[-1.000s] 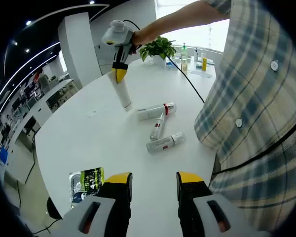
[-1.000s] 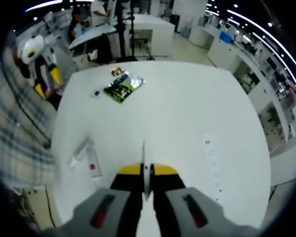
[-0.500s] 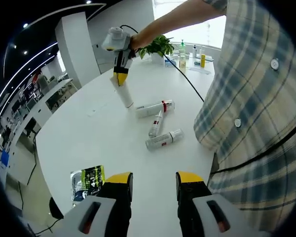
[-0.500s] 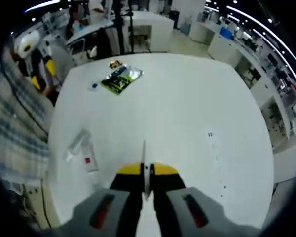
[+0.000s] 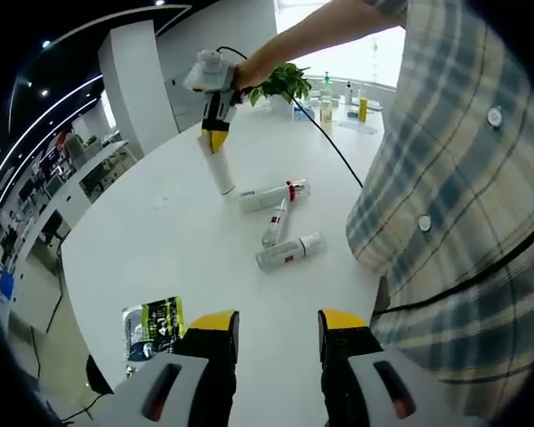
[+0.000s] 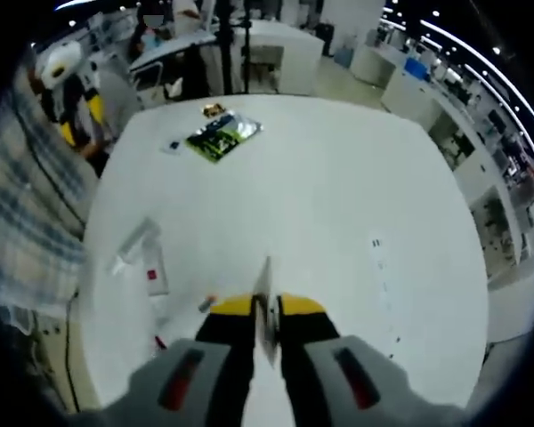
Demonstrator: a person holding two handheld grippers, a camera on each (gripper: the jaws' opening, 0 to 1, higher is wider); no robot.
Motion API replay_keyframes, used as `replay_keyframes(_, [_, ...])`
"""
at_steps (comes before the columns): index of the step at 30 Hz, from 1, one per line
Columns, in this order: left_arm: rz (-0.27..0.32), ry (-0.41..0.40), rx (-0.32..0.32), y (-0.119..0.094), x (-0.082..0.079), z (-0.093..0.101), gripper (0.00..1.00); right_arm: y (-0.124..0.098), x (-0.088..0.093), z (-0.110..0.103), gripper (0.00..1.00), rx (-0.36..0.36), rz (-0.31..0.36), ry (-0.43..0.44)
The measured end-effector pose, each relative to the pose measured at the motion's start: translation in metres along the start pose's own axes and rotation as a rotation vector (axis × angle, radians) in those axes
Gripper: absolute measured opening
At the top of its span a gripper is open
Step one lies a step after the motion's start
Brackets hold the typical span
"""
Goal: Arrange the skincare products in the storage area until every visible bottle or jar stands upright without overlapping.
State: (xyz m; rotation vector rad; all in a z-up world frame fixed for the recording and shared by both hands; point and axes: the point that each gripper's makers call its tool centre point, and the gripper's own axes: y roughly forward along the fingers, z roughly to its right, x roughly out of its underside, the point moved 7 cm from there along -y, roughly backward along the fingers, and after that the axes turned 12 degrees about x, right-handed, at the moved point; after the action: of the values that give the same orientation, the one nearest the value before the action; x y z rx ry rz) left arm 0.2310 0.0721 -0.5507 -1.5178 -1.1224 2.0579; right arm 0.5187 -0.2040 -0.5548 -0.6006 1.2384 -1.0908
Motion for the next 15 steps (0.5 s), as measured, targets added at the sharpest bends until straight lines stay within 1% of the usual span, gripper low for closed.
replay_keyframes(4, [0.0,0.0,0.001,0.0,0.001,0.0,0.36,-0.003,-0.001,0.005,0.08,0.011,0.0,-0.001])
replay_keyframes(7, [-0.013,0.008,0.004,0.002,0.002,0.002,0.36,-0.005,-0.004,0.006,0.08,0.02,0.005,-0.016])
replay_keyframes(11, [-0.017,0.018,0.011,0.003,0.001,0.003,0.36,-0.007,-0.005,0.007,0.12,0.02,-0.003,-0.008])
replay_keyframes(13, [-0.028,0.028,0.009,0.004,0.001,0.003,0.36,-0.009,-0.006,0.007,0.13,0.018,-0.007,-0.003])
replay_keyframes(14, [-0.033,0.032,0.009,0.004,0.001,0.003,0.36,-0.009,-0.005,0.007,0.13,0.017,-0.008,-0.008])
replay_keyframes(15, [-0.035,0.033,0.009,0.004,0.001,0.003,0.36,-0.01,-0.005,0.007,0.13,0.013,-0.019,-0.031])
